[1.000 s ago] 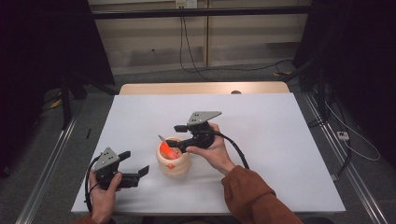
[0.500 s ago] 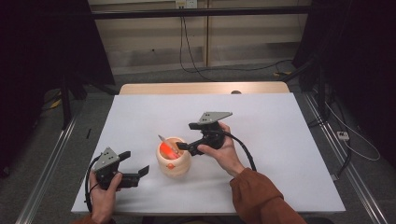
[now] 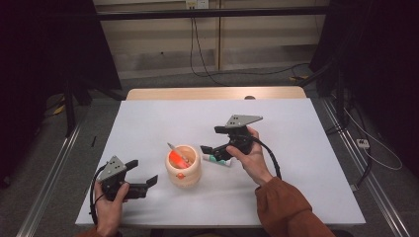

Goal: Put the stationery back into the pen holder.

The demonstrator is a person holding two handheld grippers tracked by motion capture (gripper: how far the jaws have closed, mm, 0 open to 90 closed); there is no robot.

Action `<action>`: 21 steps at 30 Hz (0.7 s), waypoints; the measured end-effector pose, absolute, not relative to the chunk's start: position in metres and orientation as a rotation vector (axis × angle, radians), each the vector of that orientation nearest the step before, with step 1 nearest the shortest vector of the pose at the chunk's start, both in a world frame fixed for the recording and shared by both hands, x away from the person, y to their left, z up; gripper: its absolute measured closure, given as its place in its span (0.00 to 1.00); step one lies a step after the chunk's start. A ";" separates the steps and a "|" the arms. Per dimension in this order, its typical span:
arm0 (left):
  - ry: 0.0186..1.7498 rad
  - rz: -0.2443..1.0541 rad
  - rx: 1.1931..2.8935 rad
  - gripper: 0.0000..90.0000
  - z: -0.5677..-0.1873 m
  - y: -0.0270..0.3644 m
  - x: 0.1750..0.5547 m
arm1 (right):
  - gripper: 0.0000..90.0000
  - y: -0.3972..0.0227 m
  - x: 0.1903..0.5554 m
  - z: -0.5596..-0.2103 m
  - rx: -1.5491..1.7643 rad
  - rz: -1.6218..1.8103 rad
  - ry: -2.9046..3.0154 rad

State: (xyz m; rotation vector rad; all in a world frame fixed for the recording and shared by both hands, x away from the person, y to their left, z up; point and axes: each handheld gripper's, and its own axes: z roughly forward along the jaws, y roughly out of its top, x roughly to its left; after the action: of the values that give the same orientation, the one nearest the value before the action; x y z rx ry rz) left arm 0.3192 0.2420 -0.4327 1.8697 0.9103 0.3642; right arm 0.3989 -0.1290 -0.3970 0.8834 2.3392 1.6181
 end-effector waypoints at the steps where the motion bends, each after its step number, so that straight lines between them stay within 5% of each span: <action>1: 0.911 0.363 1.870 0.06 -0.433 0.242 0.319 | 0.09 -0.131 0.399 -0.397 0.886 1.612 2.341; 21: 0.908 0.362 1.871 0.06 -0.433 0.242 0.319 | 0.10 -0.150 0.399 -0.409 0.950 1.478 2.435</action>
State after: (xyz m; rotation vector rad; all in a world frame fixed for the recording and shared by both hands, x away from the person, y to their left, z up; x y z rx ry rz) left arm 0.3192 0.2416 -0.4327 1.8711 0.9080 0.3621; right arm 0.3995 -0.1505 -0.4095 0.9496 2.4348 1.4784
